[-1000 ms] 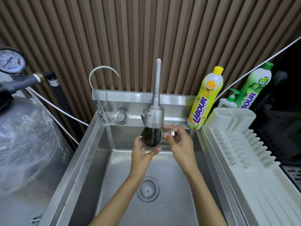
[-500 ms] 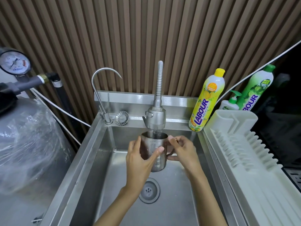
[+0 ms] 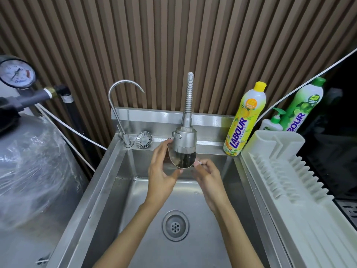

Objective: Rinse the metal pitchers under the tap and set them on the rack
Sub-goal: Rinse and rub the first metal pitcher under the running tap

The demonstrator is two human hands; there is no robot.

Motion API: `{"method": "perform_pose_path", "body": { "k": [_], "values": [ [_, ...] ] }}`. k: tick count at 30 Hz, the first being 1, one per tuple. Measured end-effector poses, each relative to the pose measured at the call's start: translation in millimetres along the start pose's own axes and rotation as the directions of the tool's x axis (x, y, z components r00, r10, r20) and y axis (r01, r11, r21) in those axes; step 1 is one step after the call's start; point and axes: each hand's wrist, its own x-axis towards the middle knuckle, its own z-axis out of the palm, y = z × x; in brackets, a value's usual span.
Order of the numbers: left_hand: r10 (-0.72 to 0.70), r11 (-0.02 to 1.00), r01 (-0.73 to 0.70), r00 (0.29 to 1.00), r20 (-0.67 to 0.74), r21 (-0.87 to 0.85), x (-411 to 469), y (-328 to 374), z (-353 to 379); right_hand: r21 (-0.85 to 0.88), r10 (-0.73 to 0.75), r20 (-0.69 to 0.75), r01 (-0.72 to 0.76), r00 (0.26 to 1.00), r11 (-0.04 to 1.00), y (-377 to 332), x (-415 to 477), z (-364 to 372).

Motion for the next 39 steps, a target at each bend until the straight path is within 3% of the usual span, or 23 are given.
{"method": "perform_pose_path", "body": {
  "k": [3, 7, 9, 12, 14, 15, 18, 20, 22, 24, 26, 27, 30, 32, 34, 36, 38, 39],
  "values": [
    [0.028, 0.988, -0.033, 0.999, 0.033, 0.151, -1.5, 8.1, -11.7, 0.081, 0.146, 0.052, -0.15, 0.988, 0.985, 1.0, 1.2, -2.8],
    [-0.05, 0.964, 0.064, 0.997, -0.064, 0.257, -8.9, 14.1, -12.7, -0.177, 0.107, -0.102, -0.124, 0.989, 0.976, -14.5, -3.5, -3.8],
    [-0.124, 0.959, 0.136, 0.99, -0.066, 0.248, -13.8, 15.2, -7.5, -0.378, 0.018, -0.188, -0.089, 0.982, 0.922, -26.0, -7.1, -5.1],
    [-0.242, 0.963, 0.237, 0.97, 0.027, 0.129, -13.3, 9.8, 0.3, -0.739, -0.242, -0.207, 0.011, 0.948, 0.674, -42.8, -15.1, -5.7],
    [-0.28, 0.96, 0.277, 0.957, 0.082, 0.039, -10.1, 3.9, 5.6, -0.825, -0.367, -0.165, 0.076, 0.916, 0.561, -48.2, -21.0, -1.5],
    [-0.285, 0.958, 0.286, 0.953, 0.098, 0.003, -8.9, 2.2, 8.8, -0.813, -0.403, -0.15, 0.119, 0.903, 0.57, -47.4, -22.7, 0.7],
    [-0.258, 0.95, 0.269, 0.962, 0.088, -0.157, -4.4, 2.0, 16.7, -0.614, -0.417, -0.196, 0.221, 0.887, 0.758, -38.4, -19.3, 4.8],
    [-0.193, 0.959, 0.196, 0.981, 0.035, -0.205, 0.6, 3.1, 15.5, -0.42, -0.319, -0.202, 0.212, 0.926, 0.883, -28.2, -13.0, 4.6],
    [-0.102, 0.984, 0.099, 0.995, -0.011, -0.145, 6.2, 2.6, 9.7, -0.198, -0.186, -0.14, 0.156, 0.973, 0.968, -15.7, -6.6, 3.7],
    [-0.019, 1.0, 0.019, 1.0, -0.015, -0.007, 6.4, 4.6, 3.0, 0.07, -0.033, -0.031, 0.035, 0.999, 0.997, -3.7, -2.4, 4.5],
    [-0.012, 0.994, 0.013, 1.0, -0.015, 0.107, 2.0, 8.7, -0.9, 0.323, 0.113, 0.072, -0.13, 0.991, 0.937, 3.9, -0.9, 4.1],
    [-0.022, 0.985, 0.025, 1.0, -0.023, 0.173, 0.0, 10.2, -2.2, 0.368, 0.173, 0.099, -0.197, 0.98, 0.908, 5.8, -1.4, 2.5],
    [-0.105, 0.927, 0.105, 0.994, -0.018, 0.361, -6.3, 12.8, -5.7, 0.134, 0.256, 0.046, -0.26, 0.966, 0.956, 3.6, -6.8, -2.9],
    [-0.205, 0.917, 0.195, 0.979, -0.007, 0.349, -13.3, 8.2, -5.8, -0.095, 0.229, -0.056, -0.233, 0.972, 0.968, -3.1, -9.1, -9.1],
    [-0.321, 0.924, 0.306, 0.947, 0.029, 0.229, -21.1, 2.2, -3.2, -0.414, 0.071, -0.144, -0.125, 0.987, 0.901, -16.3, -11.2, -14.8],
    [-0.405, 0.914, 0.4, 0.911, 0.078, 0.067, -26.2, -4.8, 3.9, -0.714, -0.098, -0.136, -0.029, 0.986, 0.7, -30.7, -12.2, -16.2],
    [-0.436, 0.889, 0.448, 0.891, 0.126, -0.093, -27.7, -11.1, 14.9, -0.803, -0.195, -0.109, 0.029, 0.975, 0.595, -38.7, -13.4, -12.9],
    [-0.425, 0.882, 0.442, 0.896, 0.13, -0.162, -25.9, -11.8, 20.0, -0.781, -0.226, -0.097, 0.067, 0.969, 0.621, -38.3, -12.4, -12.0]
  ]
}}
